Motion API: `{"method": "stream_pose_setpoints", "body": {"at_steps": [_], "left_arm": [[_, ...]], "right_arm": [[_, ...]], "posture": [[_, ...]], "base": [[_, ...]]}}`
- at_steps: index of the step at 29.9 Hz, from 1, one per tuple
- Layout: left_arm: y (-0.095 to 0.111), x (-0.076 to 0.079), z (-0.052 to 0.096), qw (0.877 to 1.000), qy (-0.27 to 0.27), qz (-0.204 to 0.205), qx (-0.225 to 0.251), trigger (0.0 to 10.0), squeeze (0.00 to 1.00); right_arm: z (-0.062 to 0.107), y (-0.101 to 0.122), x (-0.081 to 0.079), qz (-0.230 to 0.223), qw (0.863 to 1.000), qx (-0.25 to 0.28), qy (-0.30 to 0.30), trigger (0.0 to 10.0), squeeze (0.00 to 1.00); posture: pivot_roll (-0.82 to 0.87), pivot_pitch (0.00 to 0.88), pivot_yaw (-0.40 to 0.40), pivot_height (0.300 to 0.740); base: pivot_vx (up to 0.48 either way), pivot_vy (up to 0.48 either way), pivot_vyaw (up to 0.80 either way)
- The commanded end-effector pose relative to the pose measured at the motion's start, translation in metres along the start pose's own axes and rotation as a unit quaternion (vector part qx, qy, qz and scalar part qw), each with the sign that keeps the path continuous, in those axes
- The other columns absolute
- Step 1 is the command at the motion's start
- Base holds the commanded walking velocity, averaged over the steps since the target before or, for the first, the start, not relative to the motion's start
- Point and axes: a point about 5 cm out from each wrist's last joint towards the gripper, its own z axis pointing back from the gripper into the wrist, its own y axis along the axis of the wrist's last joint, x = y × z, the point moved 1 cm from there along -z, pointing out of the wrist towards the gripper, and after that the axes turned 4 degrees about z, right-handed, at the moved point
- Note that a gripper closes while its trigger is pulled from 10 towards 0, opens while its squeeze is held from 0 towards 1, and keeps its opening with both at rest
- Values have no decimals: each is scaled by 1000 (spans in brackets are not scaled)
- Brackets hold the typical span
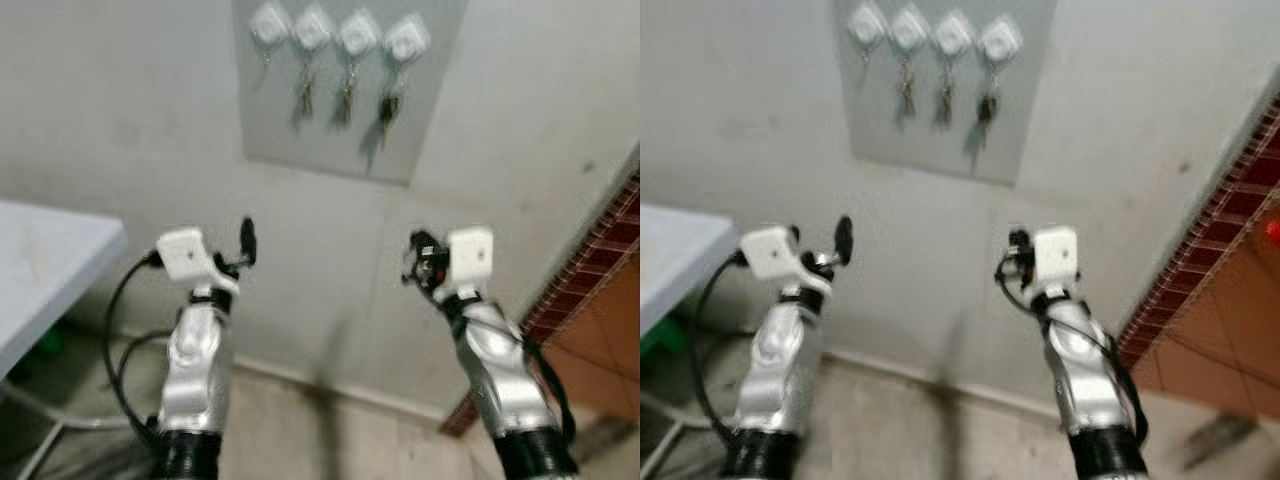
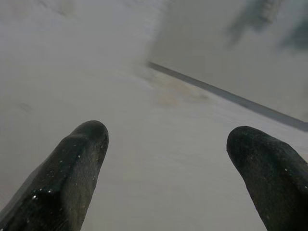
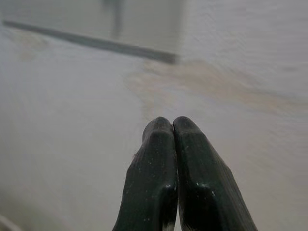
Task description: Hang keys on a hook
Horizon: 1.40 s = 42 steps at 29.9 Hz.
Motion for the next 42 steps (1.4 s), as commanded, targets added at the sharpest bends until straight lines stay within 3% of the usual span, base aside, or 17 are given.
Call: {"method": "stream_pose_setpoints", "body": {"at_steps": [1, 5, 33, 42], "left_arm": [[7, 2, -3, 1000, -4, -6, 10, 10000, 0], [7, 3, -3, 1000, -5, -5, 11, 10000, 0], [2, 3, -4, 1000, -11, 11, -15, 10000, 0], [1, 3, -4, 1000, -11, 10, -18, 10000, 0]], "right_arm": [[-2, 6, 1, 1, 1000, 10, 1, 10000, 0], [-3, 9, 1, 2, 1000, 20, -1, 10000, 0], [1, 15, 0, -2, 999, 48, -3, 10000, 0], [1, 15, -1, -3, 999, 48, 0, 10000, 0]], "posture": [[16, 0, -69, 740], [16, 0, -70, 740], [10, 0, -60, 740], [12, 0, -60, 740]], "base": [[0, 0, -731], [0, 0, -650], [0, 20, 0], [0, 480, 0]]}}
